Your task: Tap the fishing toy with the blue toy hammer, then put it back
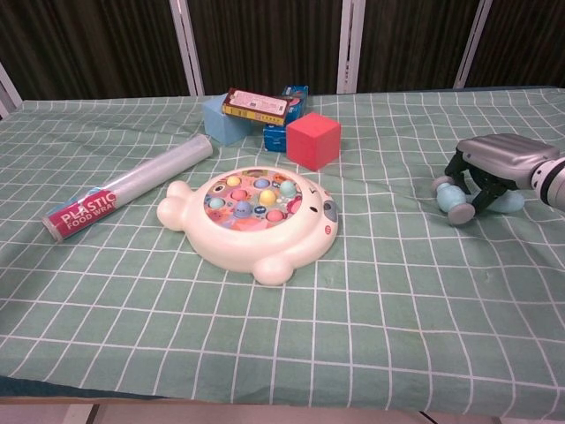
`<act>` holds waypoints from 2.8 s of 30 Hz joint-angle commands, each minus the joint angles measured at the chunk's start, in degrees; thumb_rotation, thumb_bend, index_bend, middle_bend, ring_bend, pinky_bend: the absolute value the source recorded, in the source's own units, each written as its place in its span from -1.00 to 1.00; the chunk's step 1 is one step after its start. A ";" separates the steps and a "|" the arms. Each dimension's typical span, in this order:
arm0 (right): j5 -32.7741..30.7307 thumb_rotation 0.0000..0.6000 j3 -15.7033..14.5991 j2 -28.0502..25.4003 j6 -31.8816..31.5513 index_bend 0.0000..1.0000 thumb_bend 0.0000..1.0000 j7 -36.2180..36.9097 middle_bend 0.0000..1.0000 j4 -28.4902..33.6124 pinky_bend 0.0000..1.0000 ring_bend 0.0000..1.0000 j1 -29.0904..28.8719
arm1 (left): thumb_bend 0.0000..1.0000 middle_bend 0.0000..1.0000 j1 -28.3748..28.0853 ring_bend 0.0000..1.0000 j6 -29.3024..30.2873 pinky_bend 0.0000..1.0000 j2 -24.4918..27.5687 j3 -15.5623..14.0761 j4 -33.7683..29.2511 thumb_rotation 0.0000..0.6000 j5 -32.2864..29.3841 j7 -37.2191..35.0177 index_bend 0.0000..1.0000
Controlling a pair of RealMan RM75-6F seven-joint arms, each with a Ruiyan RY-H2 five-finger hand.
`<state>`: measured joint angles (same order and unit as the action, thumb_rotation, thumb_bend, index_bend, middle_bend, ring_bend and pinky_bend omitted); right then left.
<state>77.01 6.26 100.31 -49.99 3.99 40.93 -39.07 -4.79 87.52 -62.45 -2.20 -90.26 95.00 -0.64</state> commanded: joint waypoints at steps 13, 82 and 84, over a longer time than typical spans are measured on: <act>0.52 1.00 0.53 0.17 0.50 0.58 -0.26 1.50 0.36 -0.92 0.48 0.45 0.14 | -0.18 -1.00 -0.03 -1.00 -0.08 -0.87 0.02 0.04 -0.08 1.00 -0.12 0.07 -1.00; -1.68 1.00 4.07 0.18 1.45 0.26 -0.33 3.70 0.14 -2.75 0.41 0.39 -0.24 | -0.18 -0.97 -0.06 -1.00 -0.45 -0.87 -0.01 -0.05 -0.26 1.00 -0.32 0.54 -1.00; -1.71 1.00 4.14 0.18 1.33 0.26 -0.34 3.69 0.14 -2.72 0.41 0.39 -0.23 | -0.18 -0.97 -0.07 -1.00 -0.45 -0.87 -0.01 -0.06 -0.28 1.00 -0.30 0.57 -1.00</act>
<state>75.31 10.39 100.49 -48.66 7.68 38.21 -39.30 -4.86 87.08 -62.46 -2.25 -90.54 94.70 -0.07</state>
